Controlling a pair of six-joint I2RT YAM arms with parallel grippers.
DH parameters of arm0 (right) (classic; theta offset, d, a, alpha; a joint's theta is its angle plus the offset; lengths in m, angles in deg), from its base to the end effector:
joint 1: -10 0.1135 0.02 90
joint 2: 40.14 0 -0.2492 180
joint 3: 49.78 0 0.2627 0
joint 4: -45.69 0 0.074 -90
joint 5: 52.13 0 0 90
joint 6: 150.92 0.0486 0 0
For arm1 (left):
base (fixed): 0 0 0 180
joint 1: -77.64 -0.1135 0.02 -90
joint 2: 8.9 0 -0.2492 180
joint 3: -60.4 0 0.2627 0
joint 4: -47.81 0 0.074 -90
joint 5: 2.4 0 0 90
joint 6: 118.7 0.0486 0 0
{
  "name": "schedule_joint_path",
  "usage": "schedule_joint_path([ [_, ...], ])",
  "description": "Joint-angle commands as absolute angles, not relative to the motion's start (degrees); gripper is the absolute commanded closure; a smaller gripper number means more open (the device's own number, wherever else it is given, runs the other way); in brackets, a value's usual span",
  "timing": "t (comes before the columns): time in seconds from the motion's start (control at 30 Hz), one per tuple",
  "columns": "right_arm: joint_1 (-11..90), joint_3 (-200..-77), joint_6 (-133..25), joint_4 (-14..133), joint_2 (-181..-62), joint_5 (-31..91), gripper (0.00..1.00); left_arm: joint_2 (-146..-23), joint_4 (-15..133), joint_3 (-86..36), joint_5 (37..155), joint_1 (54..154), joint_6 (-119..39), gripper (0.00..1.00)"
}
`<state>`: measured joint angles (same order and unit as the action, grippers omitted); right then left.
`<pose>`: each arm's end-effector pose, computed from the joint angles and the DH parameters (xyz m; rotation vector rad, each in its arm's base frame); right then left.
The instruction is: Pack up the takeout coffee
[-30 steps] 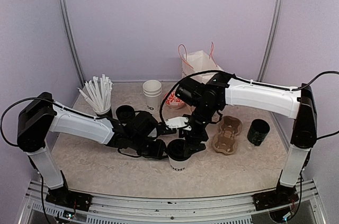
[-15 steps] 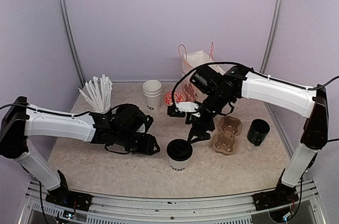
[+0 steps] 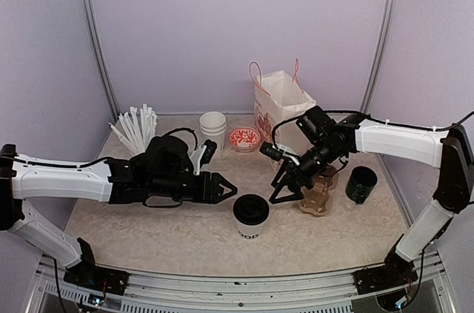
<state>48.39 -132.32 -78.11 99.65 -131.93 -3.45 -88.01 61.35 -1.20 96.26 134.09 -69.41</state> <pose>0.2441 0.2344 0.2217 -1.4270 2.2041 1.0838 0.1752 -0.2774 0.2162 0.4184 2.2975 -1.1057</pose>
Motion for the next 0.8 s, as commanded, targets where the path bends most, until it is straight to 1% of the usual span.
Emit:
schedule_joint_path([
  [0.0,48.5,-131.8,-74.3,95.7,-133.5,-10.5,0.1,-91.3,58.9,-2.2,99.6,135.3,-68.2,0.45],
  [0.13,48.5,-132.3,-73.7,95.7,-135.6,-12.6,0.12,-93.6,60.3,-2.8,99.4,135.5,-67.7,0.47],
  [0.43,48.5,-132.8,-73.1,95.5,-139.0,-13.2,0.2,-95.9,59.5,-1.5,101.1,135.5,-67.3,0.51],
  [0.5,48.4,-132.7,-73.0,95.4,-139.7,-13.2,0.23,-96.1,59.6,-0.9,101.1,135.4,-67.2,0.53],
  [0.57,48.4,-132.6,-72.7,95.4,-140.5,-13.6,0.3,-96.5,59.8,-0.2,101.0,135.4,-67.0,0.53],
  [0.77,48.5,-132.4,-70.8,95.0,-142.4,-10.9,0.4,-98.4,63.0,1.3,100.2,135.2,-67.2,0.59],
])
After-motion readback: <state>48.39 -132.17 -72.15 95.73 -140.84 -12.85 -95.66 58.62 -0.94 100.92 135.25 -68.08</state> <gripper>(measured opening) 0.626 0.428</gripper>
